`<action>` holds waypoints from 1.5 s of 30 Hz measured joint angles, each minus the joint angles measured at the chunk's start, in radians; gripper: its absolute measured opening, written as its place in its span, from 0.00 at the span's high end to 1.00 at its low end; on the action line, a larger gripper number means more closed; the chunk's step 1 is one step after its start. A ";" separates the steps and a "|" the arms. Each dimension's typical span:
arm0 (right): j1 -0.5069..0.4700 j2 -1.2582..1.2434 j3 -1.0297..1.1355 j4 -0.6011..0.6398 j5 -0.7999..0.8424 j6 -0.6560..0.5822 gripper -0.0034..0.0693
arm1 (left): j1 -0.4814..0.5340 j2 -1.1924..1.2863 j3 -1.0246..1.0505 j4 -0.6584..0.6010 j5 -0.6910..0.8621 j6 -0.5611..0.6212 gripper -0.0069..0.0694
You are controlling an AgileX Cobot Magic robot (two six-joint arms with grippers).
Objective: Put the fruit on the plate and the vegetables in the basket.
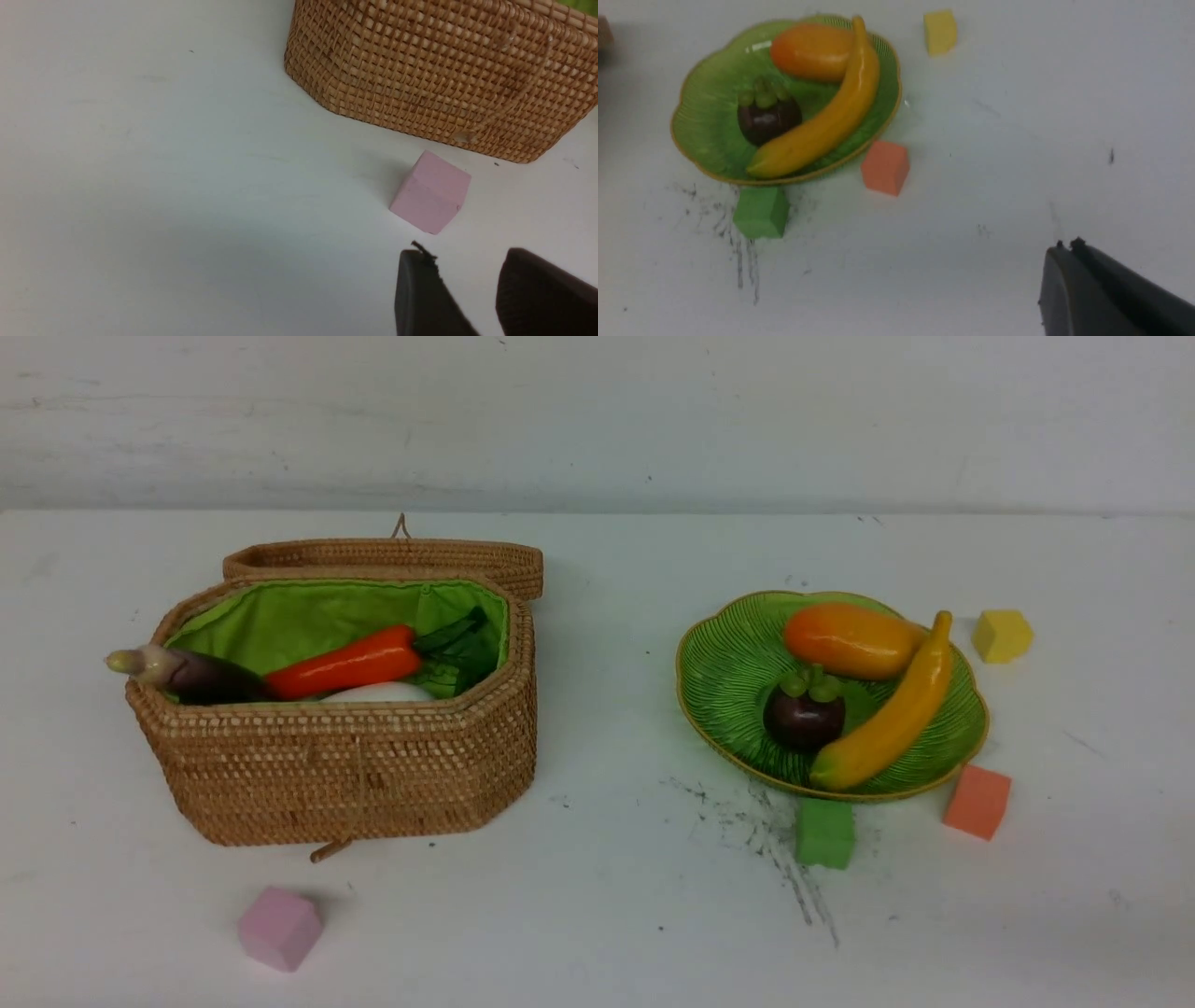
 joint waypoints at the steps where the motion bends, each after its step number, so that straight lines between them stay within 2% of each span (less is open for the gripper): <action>1: 0.000 -0.040 0.036 -0.003 -0.017 0.000 0.96 | 0.000 0.000 0.000 0.000 0.000 0.000 0.60; 2: 0.000 -0.151 0.137 -0.008 -0.044 0.000 0.95 | 0.000 0.000 0.000 0.000 0.000 0.000 0.60; 6: 0.000 -0.339 0.349 -0.016 -0.117 0.000 0.95 | 0.000 0.000 0.000 0.000 -0.002 0.000 0.60; 9: 0.000 -0.352 0.415 -0.019 -0.214 0.000 0.95 | 0.000 0.000 0.000 0.000 0.002 0.000 0.60; 14: 0.000 -0.353 0.494 -0.022 -0.223 0.000 0.94 | 0.000 0.000 0.000 0.000 0.001 0.000 0.60; 45: 0.000 -0.353 0.500 -0.023 -0.253 0.001 0.91 | 0.000 0.000 0.000 0.000 0.000 0.000 0.60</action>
